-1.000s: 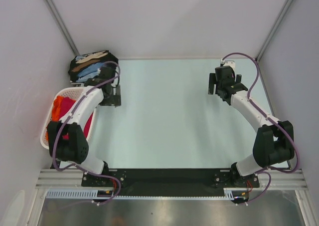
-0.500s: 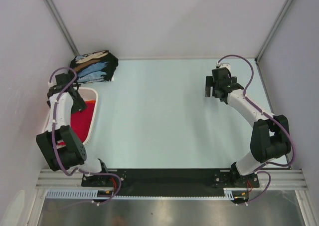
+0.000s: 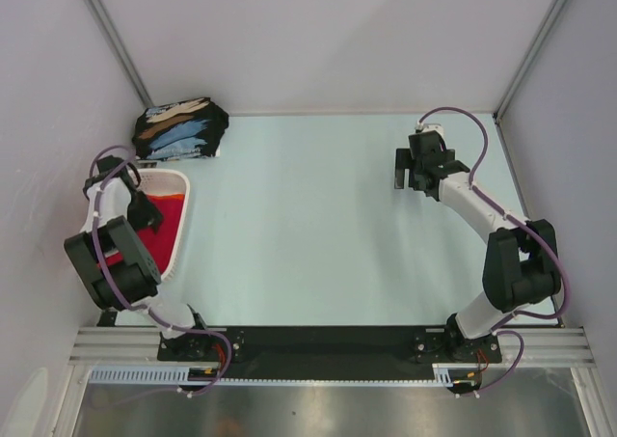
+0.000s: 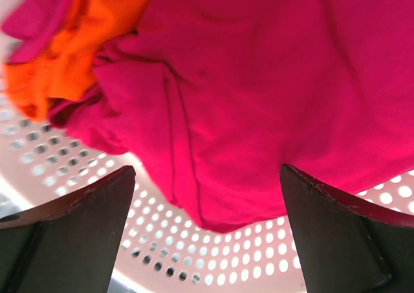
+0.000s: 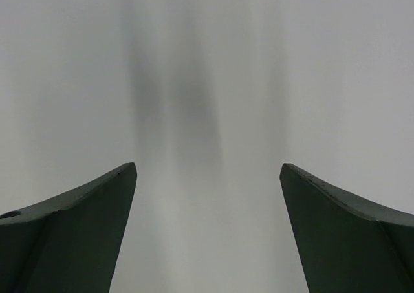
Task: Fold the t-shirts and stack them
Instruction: Grab crumpled tshirt from bin with the left arm
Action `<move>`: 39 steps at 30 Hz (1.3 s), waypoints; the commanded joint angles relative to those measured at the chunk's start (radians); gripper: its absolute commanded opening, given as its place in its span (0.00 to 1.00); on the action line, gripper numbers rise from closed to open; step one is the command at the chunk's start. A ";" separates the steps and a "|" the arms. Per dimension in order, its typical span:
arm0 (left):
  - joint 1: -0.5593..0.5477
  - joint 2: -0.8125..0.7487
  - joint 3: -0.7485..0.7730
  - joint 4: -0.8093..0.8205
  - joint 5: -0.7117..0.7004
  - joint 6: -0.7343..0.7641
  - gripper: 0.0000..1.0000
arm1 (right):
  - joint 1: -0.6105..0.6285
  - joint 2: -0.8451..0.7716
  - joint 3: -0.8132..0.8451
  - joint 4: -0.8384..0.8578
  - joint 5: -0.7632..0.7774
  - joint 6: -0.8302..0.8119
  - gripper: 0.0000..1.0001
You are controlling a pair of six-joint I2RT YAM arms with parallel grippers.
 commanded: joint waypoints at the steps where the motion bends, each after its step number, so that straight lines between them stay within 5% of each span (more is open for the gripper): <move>1: 0.061 -0.086 -0.066 0.089 0.142 -0.004 1.00 | 0.004 0.009 0.028 0.031 -0.017 -0.007 1.00; 9: 0.086 -0.241 -0.171 0.220 0.091 -0.004 1.00 | 0.004 0.027 0.025 0.031 -0.042 -0.008 1.00; 18: 0.101 0.072 -0.053 0.116 0.055 -0.079 0.97 | 0.005 0.064 0.076 0.028 -0.060 -0.014 1.00; 20: 0.102 0.105 -0.041 0.125 0.070 -0.087 0.82 | 0.004 0.061 0.076 0.028 -0.059 -0.014 1.00; 21: 0.102 0.113 -0.033 0.127 0.080 -0.097 0.12 | 0.004 0.056 0.073 0.026 -0.056 -0.016 1.00; 22: 0.102 0.125 -0.025 0.122 0.084 -0.104 0.00 | 0.004 0.055 0.071 0.026 -0.054 -0.016 1.00; 27: 0.098 0.006 -0.045 0.149 0.179 -0.088 0.00 | -0.004 0.052 0.047 0.025 -0.057 -0.010 1.00; 33: 0.041 -0.414 -0.155 0.166 0.282 -0.093 0.00 | -0.002 0.052 0.018 0.032 -0.077 0.012 1.00; 39: -0.146 -0.644 -0.163 0.031 0.130 -0.206 0.00 | -0.001 0.056 0.016 0.020 -0.105 0.010 1.00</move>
